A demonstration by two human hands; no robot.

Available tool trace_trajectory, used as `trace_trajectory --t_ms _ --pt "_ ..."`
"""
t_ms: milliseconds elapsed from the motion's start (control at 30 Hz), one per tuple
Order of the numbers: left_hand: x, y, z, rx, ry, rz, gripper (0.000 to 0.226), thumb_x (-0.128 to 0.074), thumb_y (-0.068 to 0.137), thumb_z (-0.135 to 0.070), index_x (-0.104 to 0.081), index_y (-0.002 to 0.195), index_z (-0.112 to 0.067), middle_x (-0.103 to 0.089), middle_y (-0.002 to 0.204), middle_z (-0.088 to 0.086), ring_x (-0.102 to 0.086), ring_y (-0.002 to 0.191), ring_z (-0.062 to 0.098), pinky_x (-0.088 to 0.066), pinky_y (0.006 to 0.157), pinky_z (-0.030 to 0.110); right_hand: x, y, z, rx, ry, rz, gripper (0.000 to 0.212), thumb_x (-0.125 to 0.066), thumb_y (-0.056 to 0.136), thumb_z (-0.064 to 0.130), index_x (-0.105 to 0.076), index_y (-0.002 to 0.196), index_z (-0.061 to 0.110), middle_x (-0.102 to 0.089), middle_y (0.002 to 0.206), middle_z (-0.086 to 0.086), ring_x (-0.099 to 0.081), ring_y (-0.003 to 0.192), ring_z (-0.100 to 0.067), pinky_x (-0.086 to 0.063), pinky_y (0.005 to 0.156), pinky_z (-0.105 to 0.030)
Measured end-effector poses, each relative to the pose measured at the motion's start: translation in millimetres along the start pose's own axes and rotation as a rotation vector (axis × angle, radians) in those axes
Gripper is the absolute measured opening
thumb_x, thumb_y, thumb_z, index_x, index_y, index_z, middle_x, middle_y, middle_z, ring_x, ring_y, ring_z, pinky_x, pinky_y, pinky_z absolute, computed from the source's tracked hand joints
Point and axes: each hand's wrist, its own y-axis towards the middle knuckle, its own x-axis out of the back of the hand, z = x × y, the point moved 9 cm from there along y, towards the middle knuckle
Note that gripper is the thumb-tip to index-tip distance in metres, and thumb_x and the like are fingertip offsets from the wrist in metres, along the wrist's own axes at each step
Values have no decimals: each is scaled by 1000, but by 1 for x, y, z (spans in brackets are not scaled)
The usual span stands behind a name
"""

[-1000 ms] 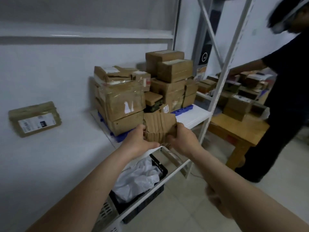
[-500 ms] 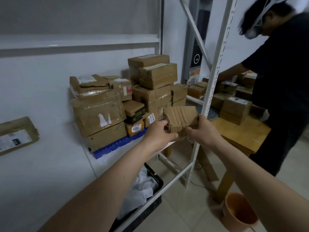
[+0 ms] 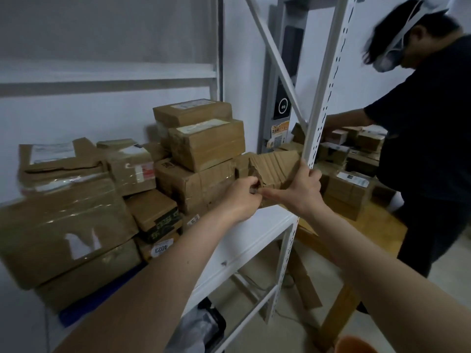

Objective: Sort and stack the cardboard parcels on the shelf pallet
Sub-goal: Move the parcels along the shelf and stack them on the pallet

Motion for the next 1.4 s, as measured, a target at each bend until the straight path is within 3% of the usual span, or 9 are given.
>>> trace_trajectory --t_ms 167,333,433,600,667,733,833,1067,1400 --pt "-19 46 6 45 -2 13 12 -47 94 -10 -56 88 -15 -59 89 5 -54 82 19 -42 67 27 -11 48 -12 2 -30 5 126 -79 56 63 -5 148 19 -17 140 -11 -21 131 -34 -33 107 -50" --pt "-24 93 11 94 -40 -30 34 -47 95 -9 -51 129 -10 -59 112 3 -50 93 10 -39 67 16 -19 106 -12 56 -30 22 124 -75 59 63 -5 150 16 -19 141 -17 -20 134 -39 -26 111 -48" --pt "-22 110 12 120 -7 -104 39 -51 94 -11 -47 133 -14 -60 112 -2 -52 97 11 -44 83 26 -30 138 -10 98 -37 79 123 -76 62 60 -4 150 14 -16 145 -19 -18 135 -41 -24 111 -48" --pt "15 114 -48 -228 795 -608 41 -63 85 -12 -58 126 -14 -59 116 6 -51 107 24 -45 84 35 -51 188 1 144 -30 172 121 -76 63 59 -3 149 15 -13 148 -19 -19 135 -42 -29 107 -50" --pt "25 122 -60 -258 979 -716 47 -67 81 -13 -58 126 -12 -57 123 13 -51 115 30 -43 94 42 -60 205 7 171 -2 194 120 -77 63 58 -5 149 17 -14 148 -18 -17 136 -42 -29 107 -52" --pt "32 143 -52 -99 1149 -651 64 -68 81 -24 -44 140 -16 -38 147 16 -31 137 33 -22 113 48 -71 218 10 198 20 229 119 -77 61 59 -7 148 18 -17 145 -16 -20 134 -41 -31 106 -52" --pt "40 161 -30 115 1248 -572 87 -74 78 -36 -25 148 -19 -22 156 17 -14 145 35 -3 116 55 -89 229 11 216 36 288 120 -77 60 61 -9 148 16 -21 141 -15 -25 130 -39 -34 104 -50" --pt "40 165 -9 200 1252 -627 106 -83 66 -40 -21 149 -14 -39 145 14 -33 136 31 -9 115 58 -111 236 17 253 89 369 122 -76 61 63 -8 149 14 -22 140 -14 -28 129 -34 -34 104 -45" --pt "40 164 -10 163 1234 -675 105 -77 65 -58 -25 147 -17 -42 140 9 -38 129 27 -6 114 58 -122 239 16 282 235 432 111 -71 65 67 -18 147 14 -24 139 -11 -32 129 -32 -37 101 -42"
